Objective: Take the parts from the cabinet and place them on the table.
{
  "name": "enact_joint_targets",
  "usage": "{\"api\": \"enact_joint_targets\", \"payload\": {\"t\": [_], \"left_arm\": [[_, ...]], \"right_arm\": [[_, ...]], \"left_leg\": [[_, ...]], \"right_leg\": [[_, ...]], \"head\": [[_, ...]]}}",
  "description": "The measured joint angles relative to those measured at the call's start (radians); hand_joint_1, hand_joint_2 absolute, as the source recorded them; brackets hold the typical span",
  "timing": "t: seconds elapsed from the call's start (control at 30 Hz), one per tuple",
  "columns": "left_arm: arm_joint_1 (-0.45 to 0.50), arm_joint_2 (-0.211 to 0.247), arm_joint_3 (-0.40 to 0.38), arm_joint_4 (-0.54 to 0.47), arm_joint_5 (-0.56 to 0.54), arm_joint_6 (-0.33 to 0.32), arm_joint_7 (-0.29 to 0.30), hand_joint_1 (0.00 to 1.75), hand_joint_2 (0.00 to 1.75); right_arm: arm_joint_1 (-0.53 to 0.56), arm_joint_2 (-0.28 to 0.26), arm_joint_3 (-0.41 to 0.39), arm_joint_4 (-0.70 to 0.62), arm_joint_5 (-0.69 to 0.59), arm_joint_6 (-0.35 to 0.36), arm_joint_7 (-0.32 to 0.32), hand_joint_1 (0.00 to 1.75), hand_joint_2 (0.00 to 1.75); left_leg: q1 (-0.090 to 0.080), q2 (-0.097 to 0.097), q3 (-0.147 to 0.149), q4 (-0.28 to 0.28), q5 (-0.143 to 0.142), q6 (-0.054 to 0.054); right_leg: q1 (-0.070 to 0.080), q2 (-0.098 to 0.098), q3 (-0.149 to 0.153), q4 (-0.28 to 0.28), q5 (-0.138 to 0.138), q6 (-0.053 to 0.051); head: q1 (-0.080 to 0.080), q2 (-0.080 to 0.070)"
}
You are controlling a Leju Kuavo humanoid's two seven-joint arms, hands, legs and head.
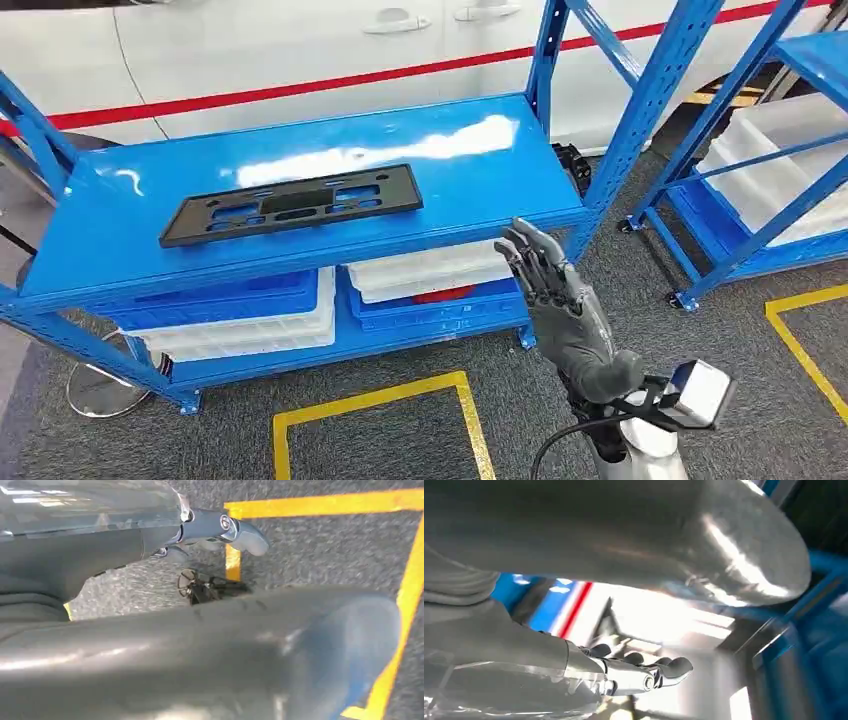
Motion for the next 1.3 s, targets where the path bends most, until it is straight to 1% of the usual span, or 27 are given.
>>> {"api": "enact_joint_targets", "payload": {"t": [0.13, 0.17, 0.2, 0.23, 0.27, 0.3, 0.33, 0.37, 0.4, 0.43, 0.47, 0.53, 0.6, 0.63, 0.67, 0.73, 0.8, 0.83, 0.87, 0.93, 0.97, 1.03, 1.1, 1.17, 1.23, 1.27, 1.3], "left_arm": [[-0.004, -0.001, -0.005, 0.0, 0.007, 0.0, -0.001, 0.0, 0.0], [-0.012, 0.0, -0.011, 0.001, 0.021, 0.0, -0.004, 0.0, 0.0], [-0.012, 0.0, -0.012, 0.001, 0.024, 0.0, -0.005, 0.0, 0.0], [-0.012, 0.0, -0.029, 0.004, 0.052, 0.0, -0.015, 0.0, 0.0], [-0.017, 0.001, -0.052, 0.01, 0.085, 0.0, -0.025, 0.0, 0.0], [-0.018, 0.003, -0.058, 0.013, 0.092, 0.0, -0.03, 0.0, 0.0], [-0.018, 0.003, -0.059, 0.014, 0.092, 0.0, -0.03, 0.0, 0.0], [-0.019, 0.003, -0.06, 0.014, 0.092, 0.0, -0.03, 0.0, 0.0], [-0.019, 0.003, -0.061, 0.014, 0.092, 0.0, -0.03, 0.0, 0.0], [-0.021, 0.002, -0.065, 0.014, 0.092, 0.0, -0.031, 0.0, 0.0], [-0.022, -0.005, -0.067, 0.014, 0.092, -0.001, -0.031, 0.0, 0.0], [-0.024, -0.003, -0.068, 0.015, 0.092, -0.001, -0.031, 0.0, 0.0], [-0.024, -0.003, -0.069, 0.015, 0.092, -0.001, -0.031, 0.0, 0.0], [-0.025, -0.002, -0.069, 0.016, 0.092, -0.001, -0.032, 0.0, 0.0], [-0.024, -0.003, -0.069, 0.016, 0.092, -0.001, -0.033, 0.0, 0.0], [-0.025, -0.003, -0.069, 0.016, 0.092, -0.002, -0.034, 0.0, 0.0], [-0.022, -0.003, -0.069, 0.016, 0.092, -0.002, -0.034, 0.0, 0.0], [-0.02, -0.003, -0.069, 0.017, 0.092, -0.002, -0.034, 0.0, 0.0], [-0.019, -0.002, -0.069, 0.017, 0.092, -0.002, -0.034, 0.0, 0.0], [-0.02, -0.001, -0.069, 0.018, 0.092, -0.001, -0.035, 0.0, 0.0], [-0.021, -0.002, -0.069, 0.018, 0.092, -0.001, -0.036, 0.0, 0.0], [-0.022, -0.002, -0.068, 0.019, 0.092, -0.001, -0.037, 0.0, 0.0], [-0.018, -0.002, -0.068, 0.019, 0.092, -0.001, -0.037, 0.0, 0.0], [-0.018, -0.002, -0.067, 0.019, 0.092, -0.001, -0.038, 0.0, 0.0], [-0.019, -0.002, -0.065, 0.019, 0.092, -0.002, -0.039, 0.0, 0.0], [-0.02, -0.002, -0.065, 0.019, 0.092, -0.002, -0.039, 0.0, 0.0], [-0.019, -0.002, -0.064, 0.02, 0.092, -0.002, -0.04, 0.0, 0.0]], "right_arm": [[-0.003, -0.006, 0.014, -0.012, 0.0, -0.007, -0.005, 0.0, 0.0], [-0.01, -0.017, 0.04, -0.032, 0.002, -0.022, -0.016, 0.0, 0.0], [-0.011, -0.019, 0.045, -0.037, 0.004, -0.025, -0.017, 0.0, 0.0], [-0.03, -0.039, 0.093, -0.074, 0.016, -0.056, -0.037, 0.0, 0.0], [-0.056, -0.084, 0.175, -0.117, 0.026, -0.102, -0.064, 0.0, 0.0], [-0.057, -0.099, 0.212, -0.119, 0.026, -0.132, -0.067, 0.0, 0.0], [-0.057, -0.104, 0.22, -0.119, 0.027, -0.136, -0.067, 0.0, 0.0], [-0.057, -0.11, 0.23, -0.124, 0.027, -0.142, -0.067, 0.0, 0.0], [-0.057, -0.115, 0.236, -0.127, 0.029, -0.145, -0.067, 0.0, 0.0], [-0.059, -0.122, 0.241, -0.13, 0.031, -0.147, -0.066, 0.0, 0.0], [-0.06, -0.128, 0.245, -0.13, 0.033, -0.148, -0.066, 0.0, 0.0], [-0.061, -0.138, 0.252, -0.127, 0.044, -0.156, -0.066, 0.0, 0.0], [-0.063, -0.149, 0.256, -0.121, 0.051, -0.166, -0.066, 0.0, 0.0], [-0.066, -0.154, 0.259, -0.116, 0.051, -0.171, -0.066, 0.0, 0.0], [-0.072, -0.159, 0.265, -0.111, 0.051, -0.179, -0.066, 0.0, 0.0], [-0.08, -0.171, 0.278, -0.104, 0.045, -0.19, -0.066, 0.0, 0.0], [-0.08, -0.182, 0.288, -0.096, 0.04, -0.197, -0.066, 0.0, 0.0], [-0.08, -0.187, 0.292, -0.091, 0.038, -0.198, -0.066, 0.0, 0.0], [-0.08, -0.191, 0.296, -0.088, 0.037, -0.199, -0.066, 0.0, 0.0], [-0.082, -0.196, 0.3, -0.083, 0.035, -0.199, -0.066, 0.0, 0.0], [-0.084, -0.199, 0.301, -0.082, 0.034, -0.199, -0.066, 0.0, 0.0], [-0.088, -0.205, 0.305, -0.08, 0.029, -0.199, -0.067, 0.0, 0.0], [-0.09, -0.209, 0.307, -0.075, 0.027, -0.202, -0.067, 0.0, 0.0], [-0.093, -0.214, 0.311, -0.073, 0.024, -0.207, -0.067, 0.0, 0.0], [-0.096, -0.218, 0.315, -0.071, 0.022, -0.215, -0.067, 0.0, 0.0], [-0.095, -0.219, 0.319, -0.069, 0.021, -0.216, -0.067, 0.0, 0.0], [-0.094, -0.22, 0.322, -0.066, 0.02, -0.216, -0.067, 0.0, 0.0]], "left_leg": [[-0.01, 0.014, 0.004, -0.008, -0.014, -0.002], [-0.01, 0.0, 0.001, -0.013, -0.008, 0.021], [-0.011, -0.003, 0.0, -0.014, -0.007, 0.023], [-0.016, -0.022, -0.006, -0.016, 0.0, 0.041], [-0.015, -0.031, -0.008, -0.02, 0.008, 0.062], [-0.024, -0.037, -0.009, -0.02, 0.008, 0.067], [-0.028, -0.038, -0.008, -0.02, 0.008, 0.067], [-0.032, -0.041, -0.006, -0.02, 0.007, 0.068], [-0.035, -0.043, -0.004, -0.02, 0.007, 0.068], [-0.037, -0.045, -0.003, -0.02, 0.006, 0.07], [-0.04, -0.045, -0.004, -0.019, 0.005, 0.069], [-0.038, -0.045, -0.009, -0.019, 0.005, 0.063], [-0.036, -0.044, -0.006, -0.024, 0.007, 0.055], [-0.04, -0.044, -0.008, -0.018, 0.0, 0.05], [-0.037, -0.045, -0.014, 0.007, -0.021, 0.039], [-0.027, -0.045, -0.079, 0.148, -0.1, 0.026], [-0.016, -0.044, -0.132, 0.26, -0.135, 0.014], [-0.01, -0.044, -0.133, 0.258, -0.118, 0.008], [-0.004, -0.044, -0.112, 0.213, -0.084, 0.002], [0.006, -0.042, -0.03, 0.044, 0.006, -0.008], [0.006, -0.042, -0.004, -0.006, -0.003, -0.013], [0.0, -0.047, -0.006, -0.014, -0.003, 0.014], [-0.006, -0.048, -0.006, -0.015, -0.003, 0.029], [-0.001, -0.048, 0.0, -0.022, 0.002, 0.041], [-0.003, -0.047, 0.0, -0.022, 0.0, 0.051], [-0.006, -0.047, 0.0, -0.021, -0.001, 0.053], [-0.009, -0.047, 0.0, -0.021, -0.003, 0.056]], "right_leg": [[0.005, -0.002, -0.001, 0.002, -0.001, 0.005], [0.008, -0.008, -0.003, 0.003, -0.001, 0.014], [0.008, -0.012, -0.003, 0.003, 0.0, 0.016], [0.005, -0.031, 0.0, -0.001, 0.001, 0.028], [0.003, 0.005, -0.077, 0.172, -0.107, 0.037], [0.006, 0.007, -0.146, 0.306, -0.144, 0.033], [0.009, 0.007, -0.141, 0.292, -0.123, 0.027], [0.013, 0.007, -0.116, 0.238, -0.084, 0.018], [0.021, 0.008, -0.081, 0.164, -0.043, 0.006], [0.03, 0.011, -0.031, 0.064, 0.002, -0.013], [0.038, 0.01, -0.009, 0.018, -0.005, -0.027], [0.041, 0.007, -0.007, 0.001, 0.0, -0.02], [0.042, 0.008, -0.005, -0.005, 0.002, -0.024], [0.025, 0.006, 0.004, -0.024, 0.013, -0.021], [0.025, 0.004, 0.009, -0.031, 0.015, -0.022], [0.021, 0.003, 0.009, -0.031, 0.015, -0.024], [0.018, 0.002, 0.008, -0.03, 0.014, -0.023], [0.015, 0.002, 0.009, -0.03, 0.013, -0.021], [0.011, 0.003, 0.01, -0.028, 0.011, -0.017], [0.002, 0.004, 0.013, -0.018, 0.003, -0.004], [0.002, 0.004, 0.011, -0.011, -0.004, 0.006], [0.008, 0.005, 0.005, -0.005, -0.004, 0.019], [0.004, 0.004, 0.009, -0.01, -0.002, 0.029], [-0.001, 0.005, 0.003, 0.013, -0.023, 0.038], [0.001, 0.006, -0.068, 0.153, -0.094, 0.04], [0.0, 0.006, -0.11, 0.23, -0.122, 0.041], [0.0, 0.006, -0.144, 0.289, -0.133, 0.04]], "head": [[-0.002, 0.0], [-0.003, 0.0], [-0.002, 0.0], [-0.002, 0.0], [0.0, 0.0], [-0.001, 0.0], [-0.001, 0.0], [0.0, 0.0], [-0.001, 0.0], [-0.001, 0.0], [-0.002, 0.0], [-0.001, 0.0], [-0.001, 0.0], [-0.001, 0.0], [-0.002, 0.0], [-0.003, 0.0], [-0.003, 0.0], [-0.002, 0.0], [-0.002, 0.0], [-0.002, 0.0], [-0.002, 0.0], [-0.004, 0.0], [-0.005, 0.0], [-0.004, 0.0], [-0.004, 0.0], [-0.004, 0.0], [-0.004, 0.0]]}}
